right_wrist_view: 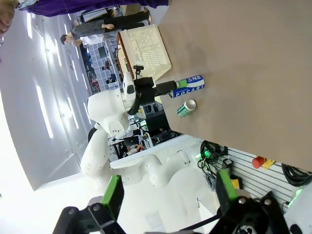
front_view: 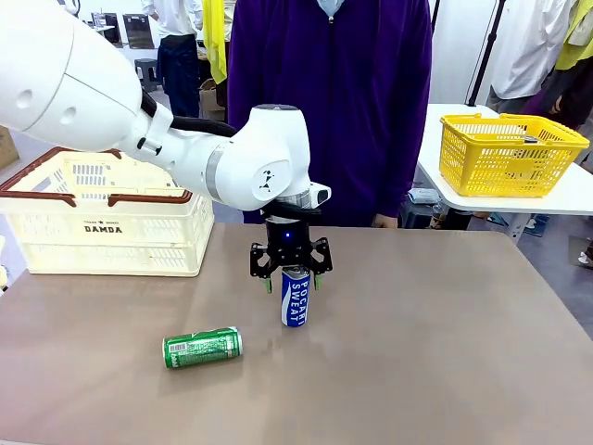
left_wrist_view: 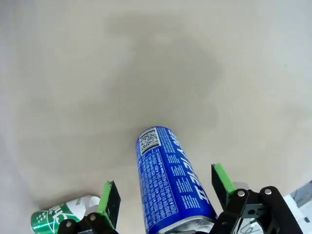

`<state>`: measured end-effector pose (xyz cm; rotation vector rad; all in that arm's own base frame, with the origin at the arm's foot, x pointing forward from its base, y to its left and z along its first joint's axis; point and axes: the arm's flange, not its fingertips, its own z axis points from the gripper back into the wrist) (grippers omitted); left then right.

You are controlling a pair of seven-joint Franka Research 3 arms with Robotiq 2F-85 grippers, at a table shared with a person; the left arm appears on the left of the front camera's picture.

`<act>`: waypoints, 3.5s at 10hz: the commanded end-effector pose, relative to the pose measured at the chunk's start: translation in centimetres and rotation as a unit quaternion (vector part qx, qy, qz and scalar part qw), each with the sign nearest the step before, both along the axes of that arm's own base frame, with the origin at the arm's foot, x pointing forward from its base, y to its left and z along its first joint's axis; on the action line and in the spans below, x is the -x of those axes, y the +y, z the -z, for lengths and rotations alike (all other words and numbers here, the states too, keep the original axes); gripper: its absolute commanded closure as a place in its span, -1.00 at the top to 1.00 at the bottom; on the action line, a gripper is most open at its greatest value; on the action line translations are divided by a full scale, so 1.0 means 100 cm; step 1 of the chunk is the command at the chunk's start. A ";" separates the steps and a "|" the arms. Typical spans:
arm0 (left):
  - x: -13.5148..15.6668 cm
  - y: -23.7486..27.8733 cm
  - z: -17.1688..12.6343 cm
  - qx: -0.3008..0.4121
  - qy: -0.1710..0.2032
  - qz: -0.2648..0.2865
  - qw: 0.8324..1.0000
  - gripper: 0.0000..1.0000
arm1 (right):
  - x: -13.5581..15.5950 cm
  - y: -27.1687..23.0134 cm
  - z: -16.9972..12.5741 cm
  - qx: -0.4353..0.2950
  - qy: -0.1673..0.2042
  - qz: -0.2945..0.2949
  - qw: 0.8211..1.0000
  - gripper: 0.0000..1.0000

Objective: Place the drinks into the Shopping basket.
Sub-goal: Pick up one drink and place it into the Shopping basket.

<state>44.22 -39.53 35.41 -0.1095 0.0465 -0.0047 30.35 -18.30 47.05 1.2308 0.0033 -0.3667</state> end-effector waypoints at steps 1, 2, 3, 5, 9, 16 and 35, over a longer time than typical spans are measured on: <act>0.003 -0.004 0.000 -0.005 -0.001 -0.013 1.000 1.00 | 0.000 -0.002 -0.005 -0.002 0.007 0.001 1.000 1.00; 0.002 -0.005 0.000 -0.002 0.003 -0.009 1.000 1.00 | 0.000 -0.002 -0.005 -0.002 0.007 0.001 1.000 1.00; 0.004 -0.005 0.000 -0.001 0.004 -0.006 1.000 1.00 | 0.000 -0.002 -0.005 -0.002 0.007 0.001 1.000 1.00; 0.004 -0.008 -0.006 0.002 0.010 -0.003 1.000 1.00 | 0.000 -0.002 -0.005 -0.002 0.007 0.001 1.000 1.00; 0.003 -0.010 -0.008 0.001 0.024 -0.013 1.000 -1.00 | 0.000 -0.002 -0.005 -0.002 0.007 0.001 1.000 1.00; -0.001 0.007 -0.030 0.021 0.034 -0.027 0.999 -1.00 | 0.000 -0.002 -0.005 -0.002 0.007 0.001 1.000 1.00; -0.094 0.276 -0.323 -0.032 -0.150 0.173 0.973 -1.00 | 0.000 -0.002 -0.005 -0.002 0.007 0.001 1.000 1.00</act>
